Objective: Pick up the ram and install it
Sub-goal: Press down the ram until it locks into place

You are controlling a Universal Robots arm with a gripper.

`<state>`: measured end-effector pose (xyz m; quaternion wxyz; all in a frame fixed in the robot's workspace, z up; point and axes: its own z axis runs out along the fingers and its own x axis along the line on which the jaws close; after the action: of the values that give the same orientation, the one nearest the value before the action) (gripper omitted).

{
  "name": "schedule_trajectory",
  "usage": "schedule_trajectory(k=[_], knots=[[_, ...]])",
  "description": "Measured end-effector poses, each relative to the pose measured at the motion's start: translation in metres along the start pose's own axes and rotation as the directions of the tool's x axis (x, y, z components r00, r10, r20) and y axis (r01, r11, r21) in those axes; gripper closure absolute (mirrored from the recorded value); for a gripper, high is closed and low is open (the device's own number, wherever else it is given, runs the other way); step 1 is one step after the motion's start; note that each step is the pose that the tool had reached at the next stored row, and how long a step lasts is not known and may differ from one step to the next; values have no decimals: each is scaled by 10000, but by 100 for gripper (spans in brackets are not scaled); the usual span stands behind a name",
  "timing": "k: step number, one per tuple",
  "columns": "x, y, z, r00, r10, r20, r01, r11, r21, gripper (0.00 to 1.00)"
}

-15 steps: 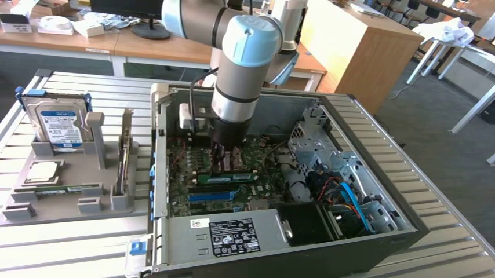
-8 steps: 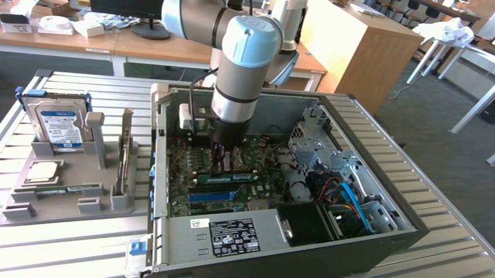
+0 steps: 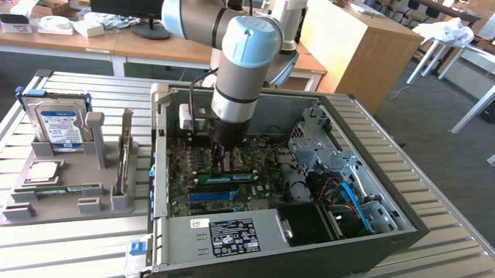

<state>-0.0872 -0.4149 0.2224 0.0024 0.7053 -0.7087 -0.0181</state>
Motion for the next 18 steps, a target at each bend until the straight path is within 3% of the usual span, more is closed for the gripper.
schedule_trajectory(k=[18], knots=[[0, 0, 7, 10000, 0, 1, 0, 10000, 1, 90]])
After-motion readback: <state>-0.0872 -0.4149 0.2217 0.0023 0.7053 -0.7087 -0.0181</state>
